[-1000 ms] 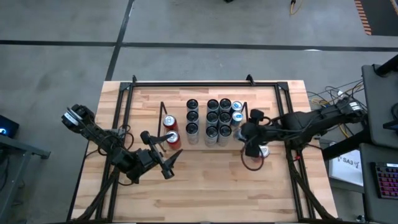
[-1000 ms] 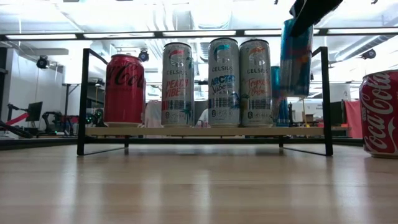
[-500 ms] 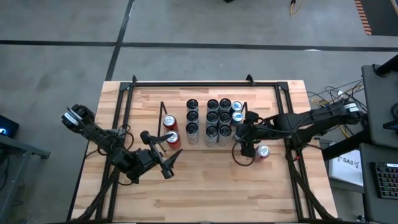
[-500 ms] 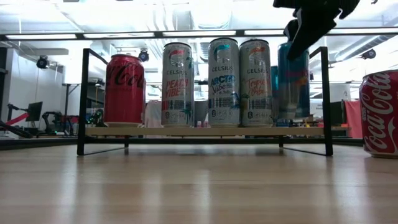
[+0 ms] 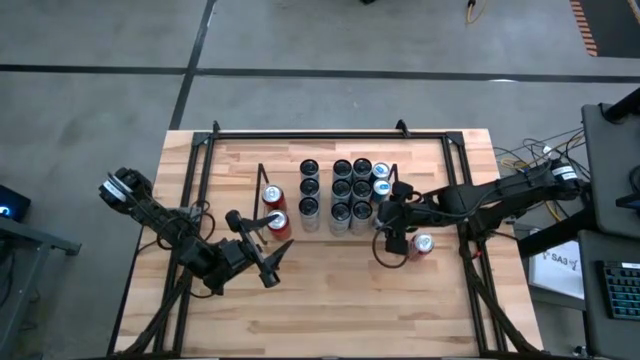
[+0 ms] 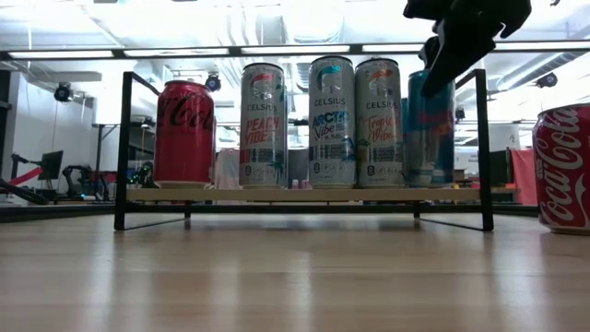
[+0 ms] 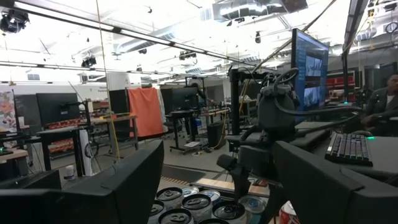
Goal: Place canned beverage on shelf
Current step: Put the blue soda can on the shelf aligned with the other blue soda can, then adjust the blue soda cans
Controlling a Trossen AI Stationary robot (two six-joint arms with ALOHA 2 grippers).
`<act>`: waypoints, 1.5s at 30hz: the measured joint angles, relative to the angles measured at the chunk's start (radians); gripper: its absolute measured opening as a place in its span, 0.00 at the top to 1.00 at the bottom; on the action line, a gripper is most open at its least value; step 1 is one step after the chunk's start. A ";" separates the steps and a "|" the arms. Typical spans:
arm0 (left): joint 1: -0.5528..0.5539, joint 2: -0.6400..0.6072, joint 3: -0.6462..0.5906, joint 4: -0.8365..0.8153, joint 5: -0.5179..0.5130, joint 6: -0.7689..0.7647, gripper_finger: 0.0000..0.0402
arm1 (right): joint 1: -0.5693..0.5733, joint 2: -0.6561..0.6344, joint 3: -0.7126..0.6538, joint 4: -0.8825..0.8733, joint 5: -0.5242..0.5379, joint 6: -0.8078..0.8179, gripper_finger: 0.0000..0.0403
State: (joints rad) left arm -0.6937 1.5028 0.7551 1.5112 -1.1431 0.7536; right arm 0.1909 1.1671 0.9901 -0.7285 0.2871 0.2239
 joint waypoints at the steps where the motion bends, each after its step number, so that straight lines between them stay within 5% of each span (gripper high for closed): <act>1: 0.000 0.000 0.000 0.000 0.000 0.000 0.28 | 0.000 0.000 0.000 0.004 0.000 0.000 0.45; 9: 0.000 0.000 0.000 0.000 0.000 0.000 0.28 | -0.016 -0.001 0.000 0.007 0.004 0.004 0.23; 14: 0.000 0.000 0.000 0.000 0.000 0.000 0.28 | -0.022 -0.001 0.001 0.005 0.004 0.001 0.19; 27: 0.000 0.000 0.000 0.000 0.000 0.012 0.28 | -0.022 -0.002 0.093 -0.030 0.004 -0.026 0.20; 38: 0.000 0.000 0.000 0.000 -0.014 0.023 0.28 | -0.037 -0.003 0.266 -0.158 0.141 -0.014 0.20; 45: 0.002 -0.001 0.000 0.001 -0.103 0.050 0.28 | -0.172 -0.003 0.298 -0.160 0.143 -0.008 0.46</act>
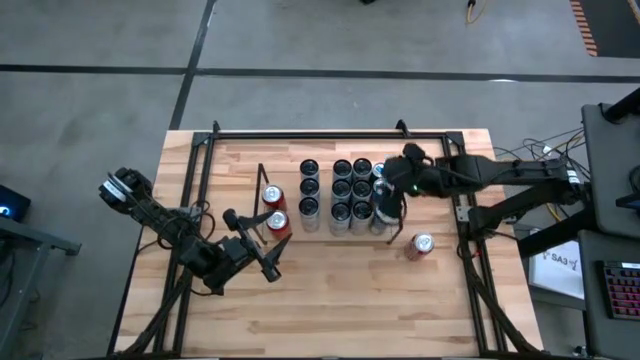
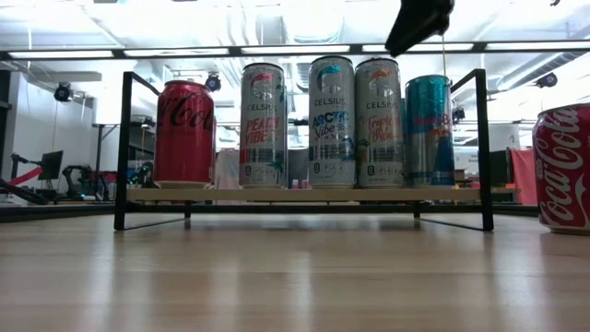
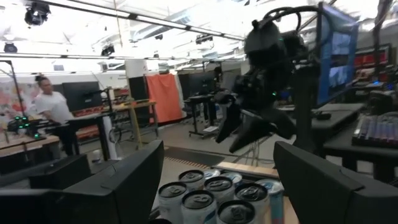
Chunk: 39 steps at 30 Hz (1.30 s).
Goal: Place canned beverage on shelf
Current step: Adjust the blue soda cans
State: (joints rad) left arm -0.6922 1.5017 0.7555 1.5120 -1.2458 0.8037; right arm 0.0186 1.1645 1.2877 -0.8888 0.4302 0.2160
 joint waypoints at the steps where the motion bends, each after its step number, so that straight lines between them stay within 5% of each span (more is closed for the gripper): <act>1: 0.000 0.000 0.000 0.000 -0.004 0.007 0.28 | -0.026 0.000 0.000 -0.004 0.000 0.000 0.51; 9: 0.000 -0.001 0.000 -0.004 -0.012 0.022 0.28 | -0.224 0.021 -0.035 -0.013 -0.043 -0.055 0.95; 28: -0.001 -0.001 0.000 -0.012 -0.028 0.025 0.28 | -0.288 0.045 -0.189 0.083 -0.137 -0.074 0.98; 39: 0.000 -0.001 0.000 -0.013 -0.028 0.022 0.28 | -0.285 0.045 -0.163 0.061 -0.177 -0.055 0.98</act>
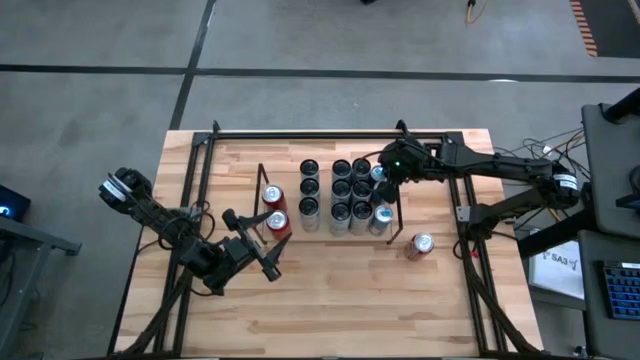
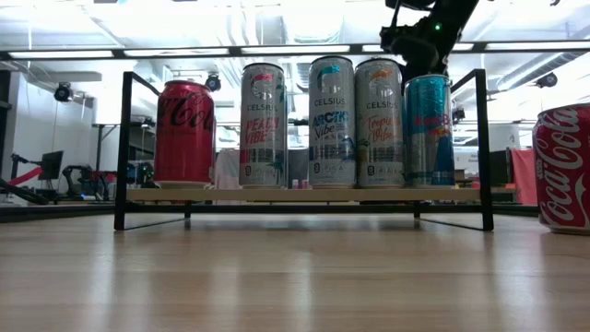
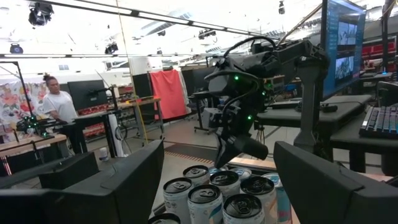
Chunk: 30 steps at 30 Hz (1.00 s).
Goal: Place canned beverage on shelf
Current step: Adjust the blue soda cans
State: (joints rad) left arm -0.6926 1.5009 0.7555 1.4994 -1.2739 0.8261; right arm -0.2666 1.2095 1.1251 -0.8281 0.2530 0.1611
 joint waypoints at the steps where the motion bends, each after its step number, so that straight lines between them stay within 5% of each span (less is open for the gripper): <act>1: 0.000 0.000 0.000 0.000 0.000 0.000 0.28 | 0.000 0.000 0.002 0.001 -0.012 0.002 0.98; 30: 0.000 0.003 0.000 -0.001 0.000 -0.008 0.28 | 0.003 0.003 0.108 -0.051 -0.027 0.041 0.98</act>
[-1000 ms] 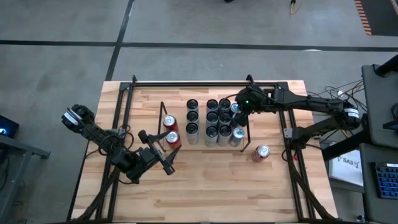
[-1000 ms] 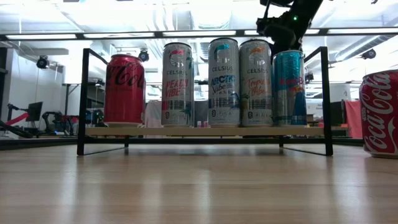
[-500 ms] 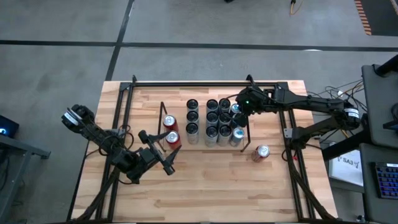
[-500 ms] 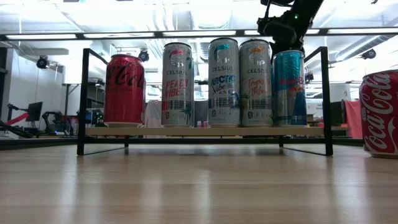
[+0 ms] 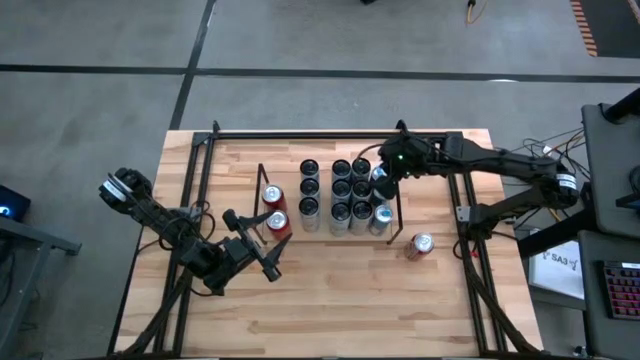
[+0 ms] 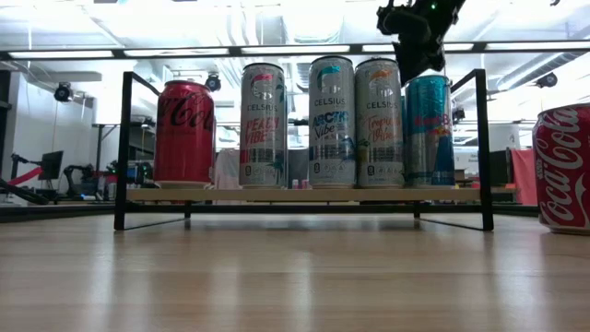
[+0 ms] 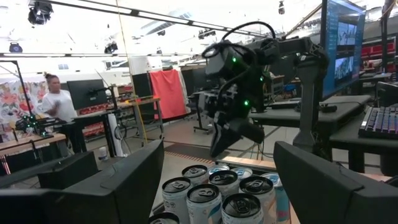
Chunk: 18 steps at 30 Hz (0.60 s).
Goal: Place canned beverage on shelf
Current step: Adjust the blue soda cans, then adjust the red and black soda can
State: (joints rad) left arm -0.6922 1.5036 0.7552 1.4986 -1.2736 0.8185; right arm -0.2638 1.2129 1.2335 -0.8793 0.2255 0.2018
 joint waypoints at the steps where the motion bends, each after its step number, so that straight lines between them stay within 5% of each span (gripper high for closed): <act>1: 0.000 0.000 0.000 0.000 0.000 0.000 0.28 | 0.000 0.000 0.010 -0.007 0.001 0.004 0.98; 13: -0.002 0.000 0.000 -0.048 -0.014 -0.043 0.28 | 0.177 -0.001 0.150 -0.058 0.009 0.081 0.98; 18: -0.015 0.001 0.006 -0.099 -0.223 -0.048 0.29 | 0.332 -0.006 0.178 -0.055 0.042 0.149 0.98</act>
State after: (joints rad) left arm -0.7077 1.5047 0.7608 1.3998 -1.4968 0.7700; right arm 0.0685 1.2064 1.4116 -0.9348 0.2672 0.3510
